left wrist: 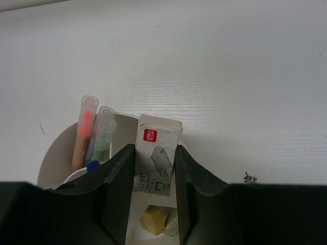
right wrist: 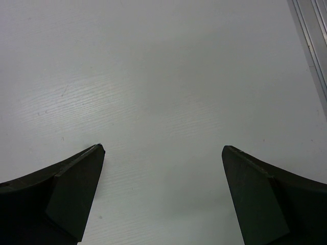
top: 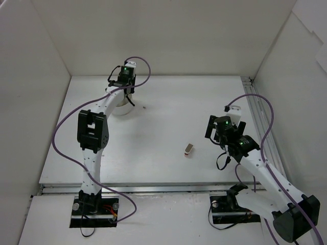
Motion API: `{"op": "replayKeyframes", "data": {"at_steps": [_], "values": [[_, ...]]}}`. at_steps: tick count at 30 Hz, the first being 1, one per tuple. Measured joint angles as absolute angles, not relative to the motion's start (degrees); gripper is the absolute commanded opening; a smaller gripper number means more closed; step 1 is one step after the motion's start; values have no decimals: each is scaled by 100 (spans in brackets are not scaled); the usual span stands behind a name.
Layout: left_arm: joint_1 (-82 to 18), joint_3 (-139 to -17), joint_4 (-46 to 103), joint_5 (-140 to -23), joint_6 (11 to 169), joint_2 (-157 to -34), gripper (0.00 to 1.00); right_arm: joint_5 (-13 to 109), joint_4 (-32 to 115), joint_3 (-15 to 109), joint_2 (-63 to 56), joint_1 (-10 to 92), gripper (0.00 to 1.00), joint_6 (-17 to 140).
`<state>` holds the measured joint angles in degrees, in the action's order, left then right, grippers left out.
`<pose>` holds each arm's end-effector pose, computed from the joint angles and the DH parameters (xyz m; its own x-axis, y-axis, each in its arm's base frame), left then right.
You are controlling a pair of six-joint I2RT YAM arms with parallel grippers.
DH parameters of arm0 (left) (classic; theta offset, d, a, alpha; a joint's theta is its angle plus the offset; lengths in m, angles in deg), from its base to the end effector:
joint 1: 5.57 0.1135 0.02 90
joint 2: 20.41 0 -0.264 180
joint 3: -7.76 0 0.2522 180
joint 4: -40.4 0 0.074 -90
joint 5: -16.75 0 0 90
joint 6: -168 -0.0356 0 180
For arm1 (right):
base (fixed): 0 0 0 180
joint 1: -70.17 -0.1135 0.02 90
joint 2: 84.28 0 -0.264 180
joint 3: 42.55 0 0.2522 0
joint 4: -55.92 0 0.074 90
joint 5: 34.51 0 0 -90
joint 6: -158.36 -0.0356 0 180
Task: Sort the stationery into containers
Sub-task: Place the stationery in the storage box, then pick up the stapler from the center of the board.
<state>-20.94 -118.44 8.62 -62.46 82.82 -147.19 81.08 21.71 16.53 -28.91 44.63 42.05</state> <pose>0.5054 -0.1320 0.2641 -0.5233 0.0583 -0.8501 0.0641 0.9975 0.0289 0.1989 0.0780 0.2932 -0.4340 0.2357 -0.8695 0.1554 0.9703 0.1854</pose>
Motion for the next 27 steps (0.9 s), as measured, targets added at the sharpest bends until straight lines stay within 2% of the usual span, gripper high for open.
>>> {"op": "replayKeyframes", "data": {"at_steps": [4, 5, 15, 18, 19, 22, 27], "values": [[-2094, -11836, 862, -6242, 8324, -14719, 39, 8101, 2171, 1653, -2893, 4469, 98, 4205], [-2094, -11833, 862, -6240, 8324, -14719, 46, 8099, 2171, 1653, -2895, 4469, 98, 4205], [-2094, -11694, 1006, -6279, 8344, -14697, 47, 8064, 2171, 1653, -2943, 4469, 98, 4207], [-2094, -11672, 1002, -6373, 8359, -14662, 60, 8047, 2171, 1653, -2959, 4469, 98, 4207], [-2094, -11632, 1011, -6419, 8365, -14625, 72, 8036, 2171, 1653, -2970, 4469, 98, 4207], [-2145, -11405, 1039, -6483, 8291, -14404, 97, 7985, 2171, 1653, -3016, 4469, 98, 4227], [-2411, -10948, 1026, -6668, 8092, -13770, 100, 7913, 2171, 1653, -3112, 4469, 98, 4218]]}}
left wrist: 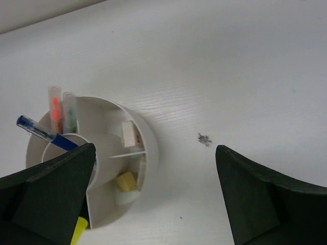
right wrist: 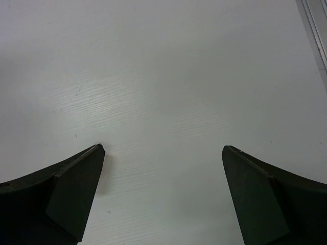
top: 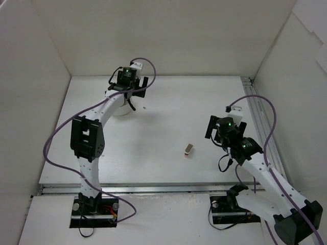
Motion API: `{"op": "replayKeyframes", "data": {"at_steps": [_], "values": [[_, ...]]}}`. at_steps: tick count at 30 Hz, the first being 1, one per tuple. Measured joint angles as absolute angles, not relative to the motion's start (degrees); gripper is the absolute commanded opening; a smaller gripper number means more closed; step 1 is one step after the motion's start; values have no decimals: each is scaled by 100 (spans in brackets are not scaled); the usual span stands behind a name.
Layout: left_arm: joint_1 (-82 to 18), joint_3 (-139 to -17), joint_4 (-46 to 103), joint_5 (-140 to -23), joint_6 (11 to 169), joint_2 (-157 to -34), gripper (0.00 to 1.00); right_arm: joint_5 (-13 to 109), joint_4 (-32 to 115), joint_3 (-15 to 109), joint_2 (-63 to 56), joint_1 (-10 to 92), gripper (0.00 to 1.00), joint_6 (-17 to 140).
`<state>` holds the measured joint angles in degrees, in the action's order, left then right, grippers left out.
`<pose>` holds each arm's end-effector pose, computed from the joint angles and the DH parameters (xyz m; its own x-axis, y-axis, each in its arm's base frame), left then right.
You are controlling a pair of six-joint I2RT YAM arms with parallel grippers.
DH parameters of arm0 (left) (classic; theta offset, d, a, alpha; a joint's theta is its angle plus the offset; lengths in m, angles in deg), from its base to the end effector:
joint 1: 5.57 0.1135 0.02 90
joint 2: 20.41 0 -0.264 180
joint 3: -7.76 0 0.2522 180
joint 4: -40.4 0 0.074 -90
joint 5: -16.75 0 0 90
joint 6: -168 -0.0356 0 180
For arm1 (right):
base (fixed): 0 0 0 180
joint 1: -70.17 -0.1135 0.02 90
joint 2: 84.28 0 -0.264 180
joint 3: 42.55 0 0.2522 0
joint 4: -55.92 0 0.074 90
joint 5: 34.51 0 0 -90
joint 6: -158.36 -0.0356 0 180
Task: Sort the stationery into containers
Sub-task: Pick up the stapler from the center of the board.
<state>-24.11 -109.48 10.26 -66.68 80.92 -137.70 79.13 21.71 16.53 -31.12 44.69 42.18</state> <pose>0.4638 -0.1512 0.2929 -0.4875 0.1101 -0.8662 0.1975 0.9802 0.0134 0.1925 0.0759 0.3003 -0.4172 0.2489 -0.8741 0.1211 0.9684 0.2180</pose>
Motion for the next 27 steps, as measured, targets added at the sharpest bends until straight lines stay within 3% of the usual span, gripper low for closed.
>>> {"op": "replayKeyframes", "data": {"at_steps": [13, 27], "values": [[-4088, -8498, 1599, -8491, 8293, -11545, 100, 7642, 2079, 1345, -3212, 4603, 98, 3560], [-5653, -7971, 1817, -9451, 9047, -12413, 100, 7651, 1421, 991, -3453, 5099, 98, 3252]]}}
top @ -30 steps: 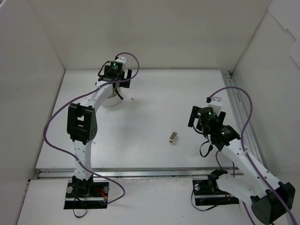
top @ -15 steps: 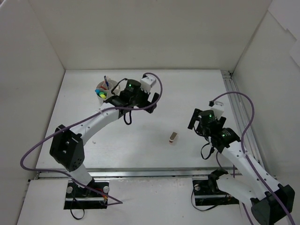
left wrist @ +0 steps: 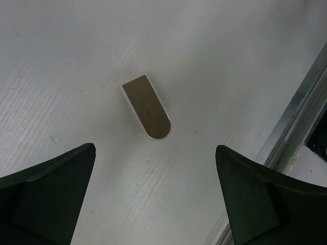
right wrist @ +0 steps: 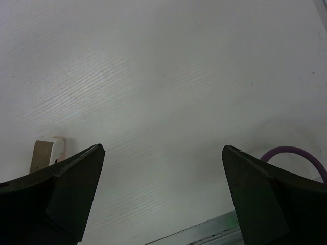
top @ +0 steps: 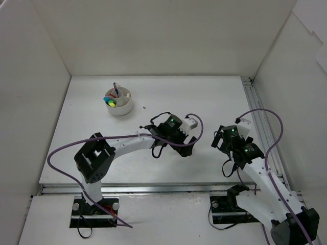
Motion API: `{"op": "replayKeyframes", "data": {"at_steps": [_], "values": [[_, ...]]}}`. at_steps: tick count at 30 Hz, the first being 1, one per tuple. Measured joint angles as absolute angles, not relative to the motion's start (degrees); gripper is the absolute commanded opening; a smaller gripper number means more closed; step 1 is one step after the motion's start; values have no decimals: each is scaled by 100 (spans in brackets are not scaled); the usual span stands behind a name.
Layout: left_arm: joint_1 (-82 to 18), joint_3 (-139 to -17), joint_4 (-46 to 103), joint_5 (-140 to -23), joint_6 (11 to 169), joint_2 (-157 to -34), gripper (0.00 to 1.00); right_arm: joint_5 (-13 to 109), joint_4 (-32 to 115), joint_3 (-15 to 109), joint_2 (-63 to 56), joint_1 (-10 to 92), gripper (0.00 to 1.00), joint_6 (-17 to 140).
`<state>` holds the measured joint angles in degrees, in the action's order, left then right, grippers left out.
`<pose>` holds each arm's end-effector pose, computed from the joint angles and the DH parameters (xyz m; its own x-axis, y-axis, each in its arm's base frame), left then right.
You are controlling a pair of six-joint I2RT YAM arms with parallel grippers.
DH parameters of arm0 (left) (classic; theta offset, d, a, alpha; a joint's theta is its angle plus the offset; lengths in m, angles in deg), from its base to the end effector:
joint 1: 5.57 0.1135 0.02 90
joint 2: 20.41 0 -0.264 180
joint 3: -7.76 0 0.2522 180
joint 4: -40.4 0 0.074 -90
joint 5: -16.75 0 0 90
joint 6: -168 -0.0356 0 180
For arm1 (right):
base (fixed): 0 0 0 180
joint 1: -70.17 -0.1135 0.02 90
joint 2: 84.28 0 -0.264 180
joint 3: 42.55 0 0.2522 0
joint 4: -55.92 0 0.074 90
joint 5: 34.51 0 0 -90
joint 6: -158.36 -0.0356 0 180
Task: Sort the stationery into containers
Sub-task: Pick up the stapler from the center of the board.
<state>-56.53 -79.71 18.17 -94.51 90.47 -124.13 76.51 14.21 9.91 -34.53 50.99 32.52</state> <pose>0.2474 -0.3255 0.2327 -0.5776 0.3928 -0.7156 0.7967 0.4622 -0.3893 0.1786 0.0486 0.2594 -0.5072 0.4022 -0.7622 0.3129 0.9100 0.2720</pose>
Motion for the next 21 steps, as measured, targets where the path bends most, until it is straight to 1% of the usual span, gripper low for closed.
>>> {"op": "replayKeyframes", "data": {"at_steps": [4, 8, 9, 11, 14, 15, 16, 17, 18, 19, 20, 21], "values": [[-5852, -8089, 1787, -9328, 9050, -12688, 100, 7649, 1310, 908, -3523, 5169, 98, 3252], [-5974, -8334, 1769, -8970, 9050, -12994, 100, 7647, 1299, 905, -3525, 5184, 98, 3254], [-5996, -8371, 1758, -8874, 9047, -13047, 99, 7649, 1299, 905, -3523, 5186, 98, 3254], [-6020, -8494, 1725, -8743, 9047, -13180, 92, 7647, 1299, 905, -3525, 5186, 98, 3254], [-6033, -8706, 1710, -8638, 9056, -13410, 59, 7647, 1297, 905, -3527, 5186, 98, 3259], [-6033, -8734, 1706, -8609, 9047, -13462, 44, 7647, 1297, 905, -3531, 5188, 98, 3263], [-6033, -8745, 1699, -8574, 9060, -13501, 37, 7649, 1297, 905, -3536, 5188, 98, 3274], [-6033, -8745, 1682, -8561, 9041, -13519, 21, 7647, 1295, 905, -3545, 5188, 98, 3278], [-6033, -8745, 1655, -8504, 9041, -13521, 14, 7647, 1297, 905, -3558, 5188, 98, 3283], [-6033, -8745, 1642, -8496, 9015, -13521, 10, 7649, 1292, 905, -3575, 5188, 98, 3289], [-6033, -8745, 1644, -8461, 8995, -13517, 1, 7647, 1292, 905, -3595, 5188, 98, 3300], [-6033, -8745, 1640, -8408, 8997, -13514, 0, 7649, 1292, 905, -3612, 5188, 98, 3311]]}}
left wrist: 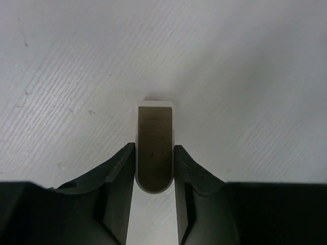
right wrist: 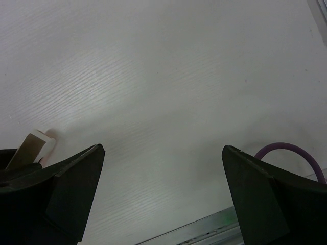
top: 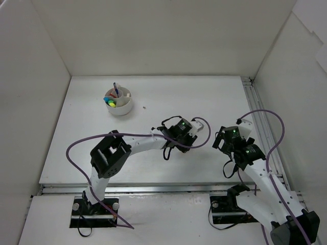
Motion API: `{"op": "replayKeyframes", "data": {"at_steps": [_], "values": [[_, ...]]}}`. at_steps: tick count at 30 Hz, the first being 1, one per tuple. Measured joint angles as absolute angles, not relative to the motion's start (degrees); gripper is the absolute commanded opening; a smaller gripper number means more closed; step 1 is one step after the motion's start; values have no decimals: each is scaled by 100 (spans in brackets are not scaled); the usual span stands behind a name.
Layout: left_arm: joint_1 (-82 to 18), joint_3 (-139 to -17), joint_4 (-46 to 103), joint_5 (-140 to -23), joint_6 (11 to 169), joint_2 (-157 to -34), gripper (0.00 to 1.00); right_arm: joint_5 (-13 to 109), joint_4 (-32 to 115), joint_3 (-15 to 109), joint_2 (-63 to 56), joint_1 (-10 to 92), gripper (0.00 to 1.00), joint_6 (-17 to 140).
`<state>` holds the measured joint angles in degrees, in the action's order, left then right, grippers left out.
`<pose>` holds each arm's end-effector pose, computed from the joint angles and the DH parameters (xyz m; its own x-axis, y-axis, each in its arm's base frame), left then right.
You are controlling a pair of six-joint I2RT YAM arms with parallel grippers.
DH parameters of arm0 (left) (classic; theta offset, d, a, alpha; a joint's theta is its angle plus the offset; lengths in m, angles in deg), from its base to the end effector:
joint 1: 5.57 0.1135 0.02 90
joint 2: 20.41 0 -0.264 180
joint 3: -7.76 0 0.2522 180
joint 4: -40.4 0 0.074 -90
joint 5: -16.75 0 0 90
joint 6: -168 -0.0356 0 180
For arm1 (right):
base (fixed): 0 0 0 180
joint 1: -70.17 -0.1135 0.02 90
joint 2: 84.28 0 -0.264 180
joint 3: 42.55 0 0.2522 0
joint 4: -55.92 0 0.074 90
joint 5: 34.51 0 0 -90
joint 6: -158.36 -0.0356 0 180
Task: Sort the stationery into containers
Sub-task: Pick up the stapler from the center of the board.
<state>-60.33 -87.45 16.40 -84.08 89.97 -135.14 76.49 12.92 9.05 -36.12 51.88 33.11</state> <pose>0.2526 -0.3691 0.1940 -0.5714 0.4557 -0.6825 0.7793 0.5622 -0.2770 0.1733 0.0438 0.2570 -0.5115 0.3984 -0.7613 0.3240 0.9100 0.2586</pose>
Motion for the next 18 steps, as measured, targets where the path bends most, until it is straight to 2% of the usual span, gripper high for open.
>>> {"op": "replayKeyframes", "data": {"at_steps": [9, 18], "values": [[-5810, -8450, 1559, -8008, 9006, -12900, 0, 7553, 1282, 905, -3649, 5215, 98, 3471], [-3854, -8435, 1378, -7044, 9050, -12057, 0, 6552, 2121, 908, -3394, 5217, 98, 3980]]}}
